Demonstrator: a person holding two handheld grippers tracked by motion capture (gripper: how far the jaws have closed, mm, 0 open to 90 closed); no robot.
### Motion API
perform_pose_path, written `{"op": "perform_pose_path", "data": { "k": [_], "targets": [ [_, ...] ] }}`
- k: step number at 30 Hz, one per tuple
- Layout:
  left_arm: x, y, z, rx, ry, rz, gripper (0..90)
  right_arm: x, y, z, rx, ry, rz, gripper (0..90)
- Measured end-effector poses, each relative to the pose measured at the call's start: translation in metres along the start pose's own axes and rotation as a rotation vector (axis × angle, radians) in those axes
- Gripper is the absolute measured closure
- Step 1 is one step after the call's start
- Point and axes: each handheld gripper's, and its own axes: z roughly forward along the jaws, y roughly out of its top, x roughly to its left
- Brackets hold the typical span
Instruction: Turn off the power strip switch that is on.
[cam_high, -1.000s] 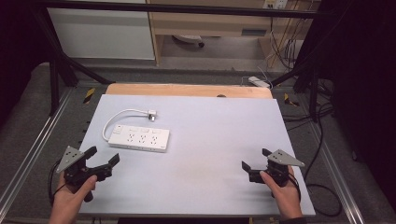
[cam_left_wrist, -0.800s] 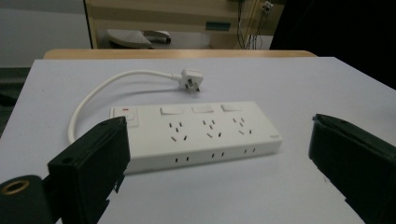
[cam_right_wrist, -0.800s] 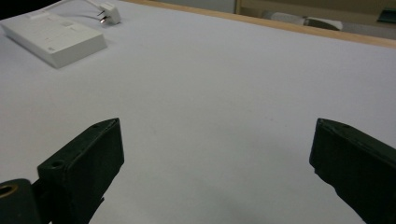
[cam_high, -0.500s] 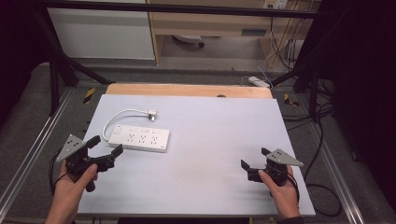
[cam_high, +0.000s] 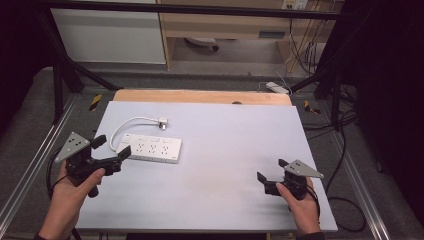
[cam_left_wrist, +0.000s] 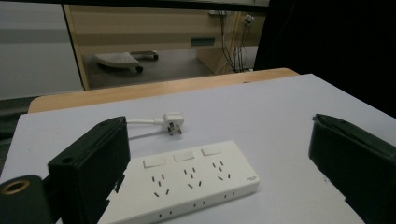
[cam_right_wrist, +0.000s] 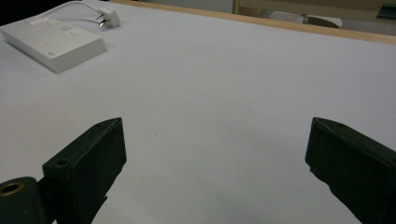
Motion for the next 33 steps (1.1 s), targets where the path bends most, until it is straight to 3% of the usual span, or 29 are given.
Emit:
{"op": "perform_pose_path", "data": {
  "k": [7,20,28,33],
  "targets": [
    [-0.003,0.015,0.005,-0.010,-0.018,0.038,5.2,0.000,-0.001,0.002,0.007,0.012,-0.001,5.2],
    [-0.005,0.033,0.022,-0.006,-0.030,0.052,5.1,0.005,0.000,0.003,0.001,0.032,-0.006,4.2],
    [-0.005,0.041,0.029,-0.001,-0.034,0.064,5.1,0.007,0.000,0.004,0.010,0.020,-0.025,3.9],
    [-0.003,0.044,0.035,0.018,-0.019,0.065,5.1,0.007,-0.001,0.004,0.016,0.021,-0.030,3.9]
  ]
}}
